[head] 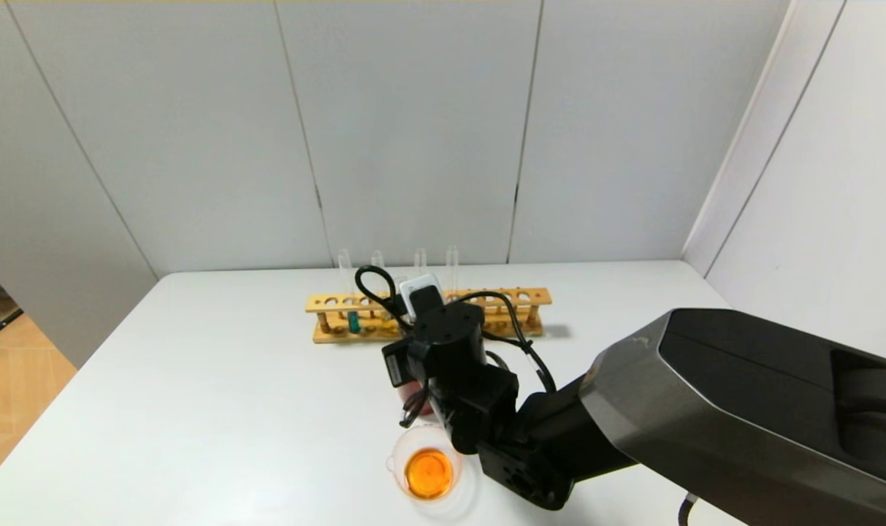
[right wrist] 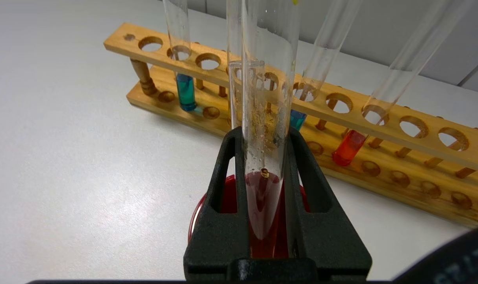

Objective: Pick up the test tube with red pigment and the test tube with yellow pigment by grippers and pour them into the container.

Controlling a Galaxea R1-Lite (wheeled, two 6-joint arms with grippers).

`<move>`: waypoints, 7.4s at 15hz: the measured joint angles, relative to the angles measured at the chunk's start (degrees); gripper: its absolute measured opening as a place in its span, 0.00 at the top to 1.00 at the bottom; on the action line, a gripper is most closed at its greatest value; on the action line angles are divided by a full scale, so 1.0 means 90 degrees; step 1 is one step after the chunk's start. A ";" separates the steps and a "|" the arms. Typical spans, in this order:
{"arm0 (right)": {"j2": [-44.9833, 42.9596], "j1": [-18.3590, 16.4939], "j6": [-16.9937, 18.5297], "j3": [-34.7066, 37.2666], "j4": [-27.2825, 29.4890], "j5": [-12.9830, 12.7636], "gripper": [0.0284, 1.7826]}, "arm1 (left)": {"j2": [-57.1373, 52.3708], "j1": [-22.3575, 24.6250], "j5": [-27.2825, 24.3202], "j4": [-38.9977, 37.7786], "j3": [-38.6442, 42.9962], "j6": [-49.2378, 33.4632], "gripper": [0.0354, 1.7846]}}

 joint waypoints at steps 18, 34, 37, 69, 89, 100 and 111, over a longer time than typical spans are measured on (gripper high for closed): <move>0.0230 0.0135 -0.0989 -0.0011 0.0257 0.0359 0.85 | 0.0000 0.0000 -0.0003 0.0000 0.0000 0.0000 0.02; -0.0462 -0.0007 -0.0989 -0.0161 0.0230 0.0206 0.03 | 0.0000 0.0000 0.0000 0.0003 0.0000 0.0001 0.02; -0.1399 -0.0126 -0.1242 -0.0061 0.0263 0.0077 0.03 | 0.0000 0.0000 -0.0003 0.0000 0.0000 0.0001 0.02; -1.3454 -0.5602 -0.2039 0.1177 0.8501 0.0084 0.03 | 0.0000 0.0000 -0.0003 -0.0003 0.0000 0.0000 0.02; -1.4959 -0.5754 0.0700 0.5241 0.5158 0.4345 0.03 | 0.0000 0.0000 0.0000 0.0000 0.0000 0.0000 0.02; -1.4962 -0.5754 -0.0024 0.7266 0.4233 0.4458 0.03 | 0.0000 0.0000 -0.0003 0.0000 0.0000 0.0001 0.02; -1.4959 -0.5762 -0.0591 0.7761 0.5658 0.3121 0.03 | 0.0000 -0.0003 0.0000 0.0000 0.0000 0.0000 0.02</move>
